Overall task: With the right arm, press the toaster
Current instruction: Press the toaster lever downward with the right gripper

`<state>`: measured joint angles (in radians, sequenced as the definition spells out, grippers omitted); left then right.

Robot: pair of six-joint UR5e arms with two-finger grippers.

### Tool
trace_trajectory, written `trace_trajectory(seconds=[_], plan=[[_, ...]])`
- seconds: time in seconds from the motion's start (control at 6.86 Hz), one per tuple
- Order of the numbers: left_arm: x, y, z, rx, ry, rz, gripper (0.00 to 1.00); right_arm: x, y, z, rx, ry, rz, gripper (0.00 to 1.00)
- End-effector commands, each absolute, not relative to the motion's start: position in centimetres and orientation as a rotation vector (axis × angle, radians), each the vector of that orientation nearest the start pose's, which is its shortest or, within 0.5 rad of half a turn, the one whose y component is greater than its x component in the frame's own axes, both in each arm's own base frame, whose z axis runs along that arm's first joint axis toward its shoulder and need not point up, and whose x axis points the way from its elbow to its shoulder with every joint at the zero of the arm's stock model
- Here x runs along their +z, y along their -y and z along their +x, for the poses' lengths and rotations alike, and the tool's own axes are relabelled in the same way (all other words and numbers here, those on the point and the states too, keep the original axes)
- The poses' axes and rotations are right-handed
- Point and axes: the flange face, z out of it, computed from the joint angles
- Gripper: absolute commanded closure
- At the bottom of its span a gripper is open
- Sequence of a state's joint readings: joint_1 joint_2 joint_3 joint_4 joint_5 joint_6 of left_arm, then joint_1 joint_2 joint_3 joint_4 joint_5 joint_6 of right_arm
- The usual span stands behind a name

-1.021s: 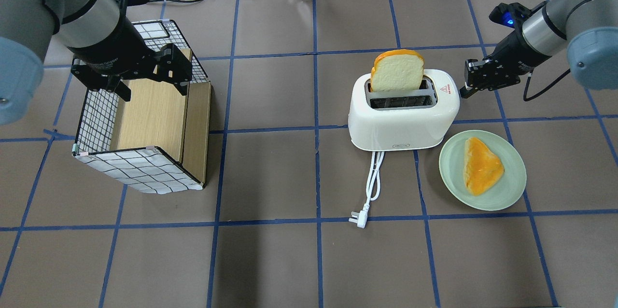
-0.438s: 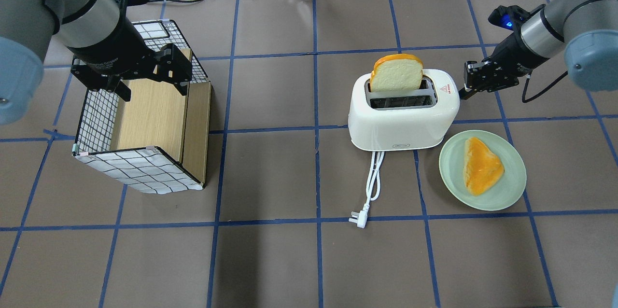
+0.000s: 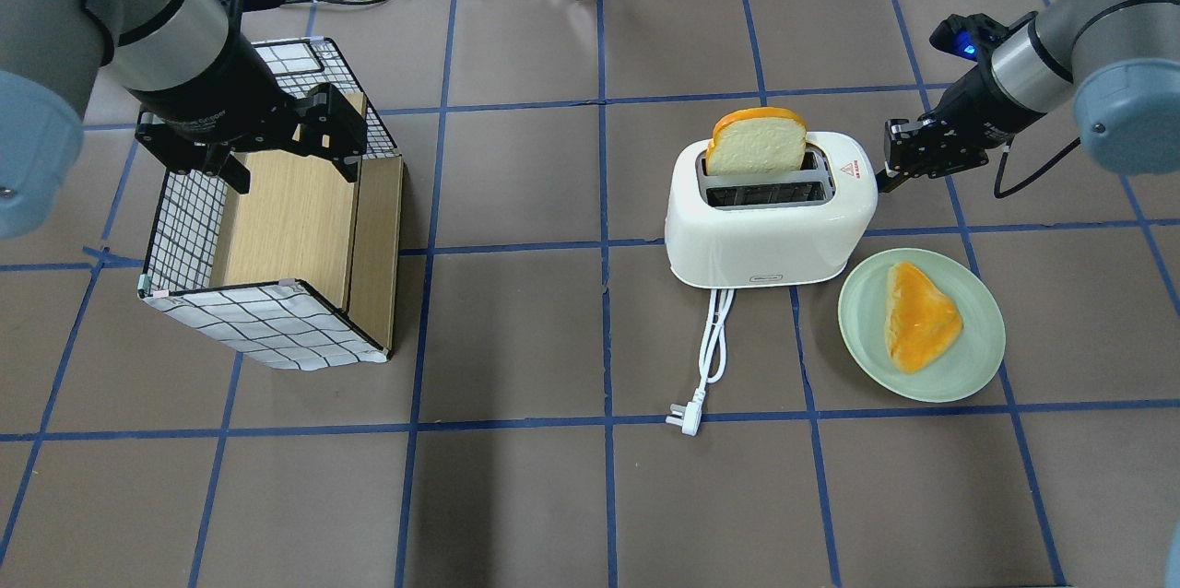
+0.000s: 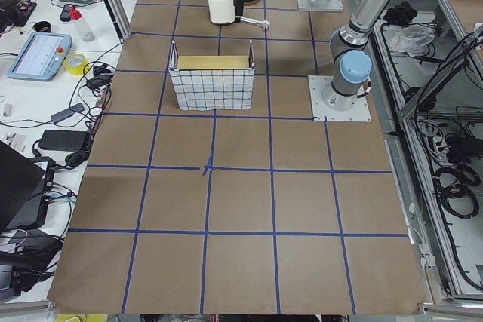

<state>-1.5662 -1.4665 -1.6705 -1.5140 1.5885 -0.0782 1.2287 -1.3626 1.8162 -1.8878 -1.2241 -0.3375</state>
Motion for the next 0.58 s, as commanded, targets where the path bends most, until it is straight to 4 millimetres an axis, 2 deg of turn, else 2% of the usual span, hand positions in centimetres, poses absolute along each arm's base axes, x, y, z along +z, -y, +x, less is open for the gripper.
trace_trajectory(seconds=[0.0,0.44], plan=[[49.37,45.42,-12.94,-0.097,-3.121,-0.130,0.00,29.50,55.43,-2.00,0.019,-2.769,0.040,1.00],[49.37,45.42,-12.94,-0.097,-3.121,-0.130,0.00,28.58,55.64,-2.16,0.037,-2.765,0.045,1.00]])
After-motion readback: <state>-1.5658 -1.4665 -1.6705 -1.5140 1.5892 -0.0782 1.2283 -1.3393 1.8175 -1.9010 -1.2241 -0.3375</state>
